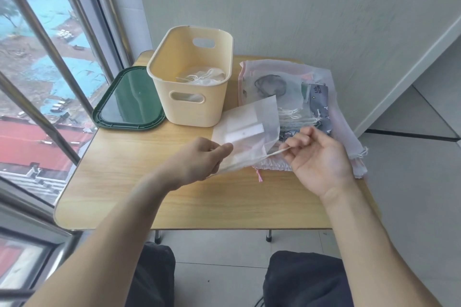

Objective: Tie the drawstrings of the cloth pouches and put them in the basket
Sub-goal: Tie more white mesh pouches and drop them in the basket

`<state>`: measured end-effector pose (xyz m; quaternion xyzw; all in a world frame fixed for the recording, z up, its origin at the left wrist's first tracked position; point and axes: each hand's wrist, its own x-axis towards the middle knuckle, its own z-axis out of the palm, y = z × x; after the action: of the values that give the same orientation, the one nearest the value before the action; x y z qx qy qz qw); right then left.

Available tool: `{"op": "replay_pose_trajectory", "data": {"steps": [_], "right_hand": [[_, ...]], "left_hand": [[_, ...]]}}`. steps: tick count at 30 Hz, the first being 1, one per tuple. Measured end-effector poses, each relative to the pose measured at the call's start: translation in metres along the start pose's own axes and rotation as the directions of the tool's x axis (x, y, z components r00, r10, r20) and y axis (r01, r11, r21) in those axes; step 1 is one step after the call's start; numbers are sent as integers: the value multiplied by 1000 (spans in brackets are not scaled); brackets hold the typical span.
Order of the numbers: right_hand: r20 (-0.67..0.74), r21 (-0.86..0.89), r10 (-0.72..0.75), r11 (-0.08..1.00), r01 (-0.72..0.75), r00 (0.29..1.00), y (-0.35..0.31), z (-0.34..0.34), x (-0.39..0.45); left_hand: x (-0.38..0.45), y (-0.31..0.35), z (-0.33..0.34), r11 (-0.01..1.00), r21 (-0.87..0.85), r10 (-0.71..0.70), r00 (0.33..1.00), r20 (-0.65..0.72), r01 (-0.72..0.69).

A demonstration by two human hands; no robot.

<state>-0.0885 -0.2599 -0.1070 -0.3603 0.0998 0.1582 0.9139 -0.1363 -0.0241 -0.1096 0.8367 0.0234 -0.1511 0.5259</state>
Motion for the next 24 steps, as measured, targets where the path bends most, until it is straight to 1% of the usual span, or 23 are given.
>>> {"op": "replay_pose_trajectory", "data": {"steps": [2, 3, 4, 5, 6, 7, 8, 9, 10, 12, 13, 14, 17, 19, 21, 24], "right_hand": [[41, 6, 31, 999, -32, 999, 0, 0, -1], [62, -44, 45, 998, -42, 997, 0, 1, -1], [79, -141, 57, 989, -45, 995, 0, 1, -1], [99, -289, 65, 957, -34, 993, -1, 0, -2], [130, -477, 68, 879, 2, 989, -1, -1, -3], [173, -661, 84, 749, 52, 981, 0, -2, -5], [211, -799, 123, 593, 99, 970, 2, -3, -8], [228, -883, 171, 451, 130, 958, 3, -2, -12], [235, -931, 197, 328, 162, 952, 5, -1, -15], [262, -962, 185, 133, 240, 947, 5, 3, -20], [276, -961, 165, 73, 267, 947, 4, 4, -22], [289, -957, 144, 38, 286, 947, 2, 5, -22], [344, -939, 55, -1, 345, 937, 1, 5, -23], [369, -923, 64, -96, 374, 927, 7, 1, -22], [358, -909, 78, -196, 367, 930, 15, 0, -22], [323, -902, 82, -273, 333, 943, 18, 2, -23]], "left_hand": [[-2, 0, -1, 996, 88, 2, 1000, -2, -2], [-3, 1, -2, 991, 131, 1, 1000, -5, -1], [-4, 2, -3, 986, 164, -1, 1000, -8, 2], [-5, 3, -4, 981, 192, -6, 1000, -8, 8], [-6, 3, -6, 976, 219, -14, 1000, -8, 15], [-7, 4, -6, 968, 250, -23, 1000, -9, 25], [-8, 4, -7, 959, 281, -38, 999, -9, 39], [-9, 3, -8, 949, 310, -55, 998, -12, 56], [-10, 3, -9, 938, 338, -74, 997, -19, 76], [-11, 1, -13, 920, 373, -108, 993, -50, 119], [-10, 1, -15, 919, 371, -114, 991, -69, 132], [-10, 0, -17, 922, 363, -114, 990, -87, 138], [-10, 0, -18, 931, 347, -68, 989, -130, 110], [-10, -2, -13, 925, 370, -46, 991, -129, 91], [-11, -3, -8, 901, 423, -51, 993, -110, 94], [-12, -5, -4, 882, 464, -52, 996, -78, 83]]}}
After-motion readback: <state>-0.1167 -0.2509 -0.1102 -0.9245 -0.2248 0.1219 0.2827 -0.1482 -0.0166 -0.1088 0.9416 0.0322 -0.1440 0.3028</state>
